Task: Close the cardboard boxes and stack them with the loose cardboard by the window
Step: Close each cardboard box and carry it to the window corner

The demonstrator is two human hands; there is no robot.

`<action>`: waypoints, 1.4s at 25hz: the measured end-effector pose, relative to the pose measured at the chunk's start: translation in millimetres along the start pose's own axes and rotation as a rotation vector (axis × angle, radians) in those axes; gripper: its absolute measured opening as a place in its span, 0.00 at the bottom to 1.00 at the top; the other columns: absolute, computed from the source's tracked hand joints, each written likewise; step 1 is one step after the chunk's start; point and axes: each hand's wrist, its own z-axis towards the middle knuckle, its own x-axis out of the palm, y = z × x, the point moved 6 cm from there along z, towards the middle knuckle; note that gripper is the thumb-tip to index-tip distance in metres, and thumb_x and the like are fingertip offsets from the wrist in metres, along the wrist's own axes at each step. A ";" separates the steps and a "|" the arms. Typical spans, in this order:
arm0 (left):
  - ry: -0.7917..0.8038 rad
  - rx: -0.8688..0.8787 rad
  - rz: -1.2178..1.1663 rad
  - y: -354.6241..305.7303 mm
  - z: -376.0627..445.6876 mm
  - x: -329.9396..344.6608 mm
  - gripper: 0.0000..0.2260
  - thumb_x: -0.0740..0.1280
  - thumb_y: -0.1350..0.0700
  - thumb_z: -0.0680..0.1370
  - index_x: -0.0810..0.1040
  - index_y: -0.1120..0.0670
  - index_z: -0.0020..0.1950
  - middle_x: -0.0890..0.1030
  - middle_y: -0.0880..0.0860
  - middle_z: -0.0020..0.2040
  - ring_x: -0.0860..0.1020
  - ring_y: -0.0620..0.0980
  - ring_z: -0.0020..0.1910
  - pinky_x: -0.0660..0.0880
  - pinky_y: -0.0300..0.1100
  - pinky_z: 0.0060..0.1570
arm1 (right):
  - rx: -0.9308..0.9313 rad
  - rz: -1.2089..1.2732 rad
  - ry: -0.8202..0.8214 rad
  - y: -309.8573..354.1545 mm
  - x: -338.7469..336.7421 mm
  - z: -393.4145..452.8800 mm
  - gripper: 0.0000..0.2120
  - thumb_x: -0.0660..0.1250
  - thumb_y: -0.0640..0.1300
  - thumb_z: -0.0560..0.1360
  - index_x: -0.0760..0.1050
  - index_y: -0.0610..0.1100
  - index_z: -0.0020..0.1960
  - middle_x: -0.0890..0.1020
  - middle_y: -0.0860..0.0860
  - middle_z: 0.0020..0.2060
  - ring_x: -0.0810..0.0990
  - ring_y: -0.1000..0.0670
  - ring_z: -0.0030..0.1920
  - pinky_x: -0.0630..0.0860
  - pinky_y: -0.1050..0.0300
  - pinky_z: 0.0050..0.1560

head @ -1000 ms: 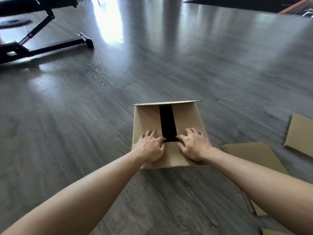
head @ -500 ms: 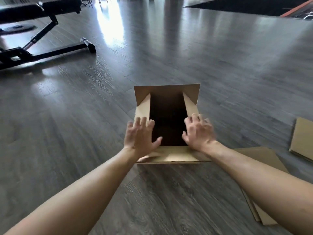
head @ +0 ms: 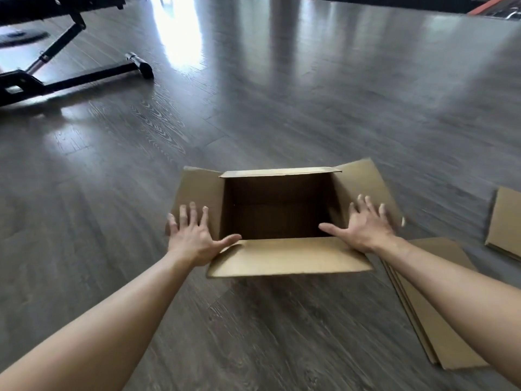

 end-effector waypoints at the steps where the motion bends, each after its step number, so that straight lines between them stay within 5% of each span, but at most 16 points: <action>1: 0.092 0.020 -0.060 -5.8 -0.5 11.3 0.63 0.39 0.13 0.58 0.38 0.53 0.82 0.37 0.58 0.82 0.36 0.60 0.80 0.33 0.61 0.75 | -0.021 0.084 0.083 5.8 10.8 -1.6 0.68 0.45 0.87 0.57 0.44 0.40 0.81 0.42 0.40 0.80 0.39 0.42 0.80 0.39 0.38 0.77; 6: 0.195 0.031 -0.276 -15.1 -4.6 35.4 0.62 0.49 0.16 0.61 0.33 0.54 0.81 0.36 0.56 0.82 0.38 0.57 0.81 0.42 0.56 0.79 | -0.037 0.246 0.122 12.0 30.4 -4.4 0.74 0.50 0.88 0.50 0.35 0.42 0.80 0.41 0.41 0.80 0.41 0.42 0.80 0.46 0.41 0.79; 11: 0.150 0.048 -0.230 -17.3 -16.0 29.5 0.62 0.50 0.16 0.62 0.44 0.58 0.82 0.50 0.58 0.82 0.49 0.58 0.81 0.51 0.54 0.78 | -0.088 0.281 0.072 9.1 34.9 -7.1 0.70 0.50 0.87 0.54 0.35 0.45 0.81 0.41 0.43 0.80 0.41 0.44 0.80 0.46 0.41 0.79; 14: -0.049 0.029 0.023 -19.3 -22.4 12.7 0.53 0.48 0.17 0.66 0.60 0.57 0.75 0.68 0.57 0.71 0.66 0.57 0.71 0.66 0.54 0.69 | -0.110 0.282 0.038 5.1 40.2 -7.9 0.68 0.47 0.89 0.54 0.38 0.48 0.81 0.42 0.44 0.80 0.42 0.43 0.80 0.45 0.41 0.79; 16: -0.241 0.073 0.111 -31.5 -19.2 -2.6 0.40 0.55 0.24 0.72 0.64 0.55 0.70 0.70 0.55 0.65 0.68 0.56 0.65 0.68 0.52 0.66 | -0.110 0.260 0.007 3.5 37.7 -4.2 0.66 0.45 0.89 0.55 0.40 0.49 0.81 0.43 0.44 0.81 0.41 0.43 0.80 0.43 0.40 0.78; 19: -0.311 0.205 0.102 -60.6 -0.1 -11.3 0.33 0.64 0.34 0.75 0.63 0.53 0.73 0.66 0.55 0.69 0.65 0.56 0.68 0.64 0.50 0.69 | -0.153 0.182 -0.057 10.7 27.0 5.1 0.63 0.42 0.88 0.57 0.43 0.50 0.81 0.43 0.44 0.80 0.39 0.43 0.80 0.37 0.39 0.76; 24: -0.346 0.232 -0.017 -101.5 48.7 -24.9 0.43 0.64 0.36 0.75 0.49 0.52 0.82 0.54 0.55 0.80 0.55 0.60 0.78 0.62 0.58 0.71 | -0.190 0.082 -0.017 22.6 26.3 12.8 0.60 0.43 0.87 0.59 0.41 0.53 0.81 0.40 0.46 0.80 0.36 0.42 0.79 0.36 0.36 0.76; 29: -0.262 0.110 -0.057 -90.8 101.8 -36.1 0.46 0.63 0.32 0.75 0.40 0.47 0.82 0.44 0.52 0.83 0.47 0.62 0.80 0.58 0.68 0.71 | -0.206 0.053 -0.015 21.0 34.2 12.1 0.59 0.42 0.86 0.60 0.41 0.53 0.81 0.37 0.47 0.80 0.34 0.42 0.79 0.39 0.37 0.77; 35: -0.113 0.006 0.023 -80.8 129.4 -10.7 0.47 0.62 0.29 0.74 0.39 0.45 0.82 0.40 0.49 0.83 0.48 0.58 0.81 0.57 0.67 0.71 | -0.215 0.045 -0.037 21.9 43.8 16.0 0.57 0.40 0.85 0.62 0.42 0.53 0.81 0.33 0.46 0.79 0.33 0.42 0.79 0.37 0.38 0.77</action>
